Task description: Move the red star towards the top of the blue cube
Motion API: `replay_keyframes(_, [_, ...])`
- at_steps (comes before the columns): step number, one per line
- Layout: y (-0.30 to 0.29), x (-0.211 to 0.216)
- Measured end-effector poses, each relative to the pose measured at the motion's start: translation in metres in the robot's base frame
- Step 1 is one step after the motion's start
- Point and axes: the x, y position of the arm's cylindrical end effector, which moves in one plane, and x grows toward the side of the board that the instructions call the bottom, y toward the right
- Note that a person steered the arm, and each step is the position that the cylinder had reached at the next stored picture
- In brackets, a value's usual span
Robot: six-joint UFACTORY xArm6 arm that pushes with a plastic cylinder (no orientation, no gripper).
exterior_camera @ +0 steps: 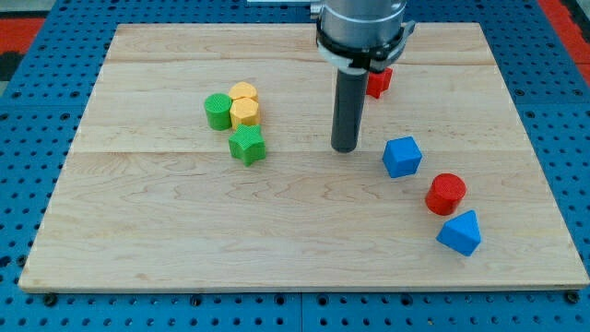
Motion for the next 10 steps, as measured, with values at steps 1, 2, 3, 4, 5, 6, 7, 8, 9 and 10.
replay_keyframes(1, [0.048,0.011])
replay_keyframes(2, [0.072,0.011])
replay_keyframes(3, [0.054,0.003])
replay_keyframes(4, [-0.02,-0.041])
replay_keyframes(5, [-0.061,-0.114])
replay_keyframes(6, [-0.002,-0.135])
replay_keyframes(7, [0.052,-0.135])
replay_keyframes(8, [0.055,-0.157])
replay_keyframes(9, [0.081,-0.161])
replay_keyframes(10, [0.086,-0.126])
